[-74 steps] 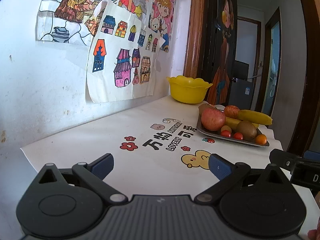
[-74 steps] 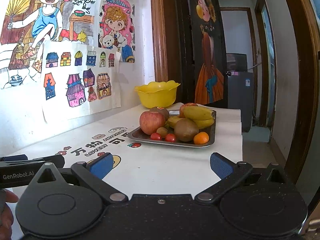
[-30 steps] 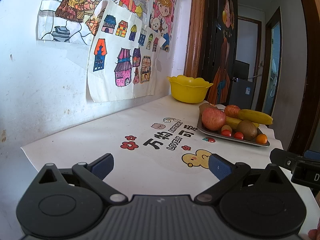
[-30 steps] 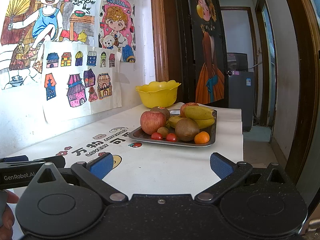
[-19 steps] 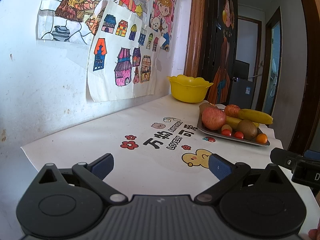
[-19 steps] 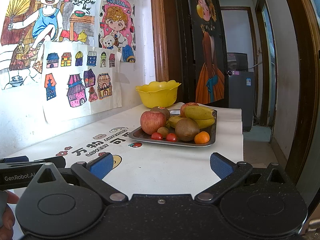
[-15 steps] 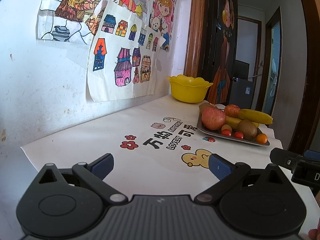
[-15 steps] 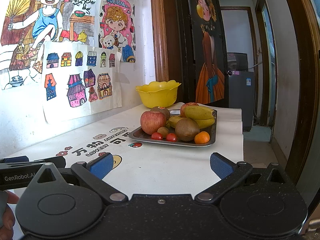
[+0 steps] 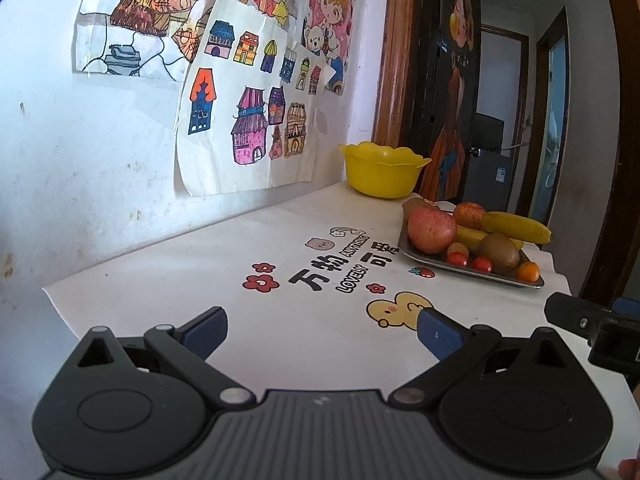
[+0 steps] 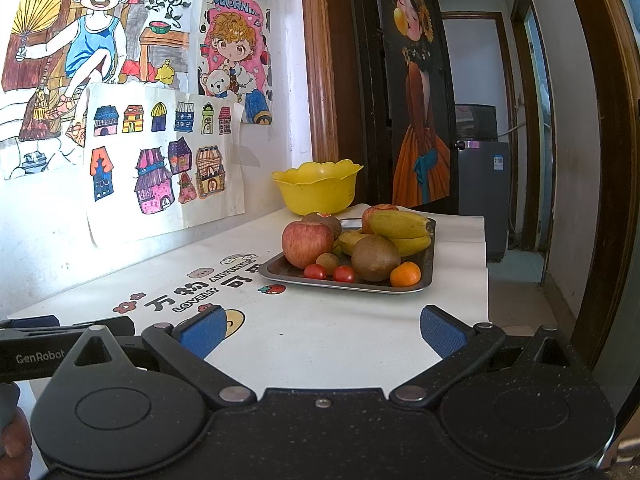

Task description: Organize fruits

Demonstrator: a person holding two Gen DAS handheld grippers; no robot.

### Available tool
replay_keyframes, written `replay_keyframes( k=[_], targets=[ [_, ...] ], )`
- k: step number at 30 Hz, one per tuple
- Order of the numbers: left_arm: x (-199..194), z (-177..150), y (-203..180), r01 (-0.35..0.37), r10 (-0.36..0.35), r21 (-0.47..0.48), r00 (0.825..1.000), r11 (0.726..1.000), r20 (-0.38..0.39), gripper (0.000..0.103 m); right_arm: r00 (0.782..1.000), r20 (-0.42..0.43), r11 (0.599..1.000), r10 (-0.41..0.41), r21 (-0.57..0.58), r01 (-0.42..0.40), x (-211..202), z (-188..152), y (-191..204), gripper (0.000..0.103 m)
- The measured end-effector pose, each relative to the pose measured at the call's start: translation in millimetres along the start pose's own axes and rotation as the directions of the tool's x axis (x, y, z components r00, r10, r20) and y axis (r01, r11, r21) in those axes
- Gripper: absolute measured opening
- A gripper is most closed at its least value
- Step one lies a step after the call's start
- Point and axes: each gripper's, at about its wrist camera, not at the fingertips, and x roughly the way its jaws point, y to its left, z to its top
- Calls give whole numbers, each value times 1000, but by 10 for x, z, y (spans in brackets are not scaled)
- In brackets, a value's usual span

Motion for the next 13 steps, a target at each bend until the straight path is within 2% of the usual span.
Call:
replay_keyframes(
  k=[13],
  targets=[
    [5, 16, 6, -6, 6, -2, 1000, 1000, -1, 103, 1000, -2, 1000, 1, -3, -1, -26, -16, 53, 102]
  ],
)
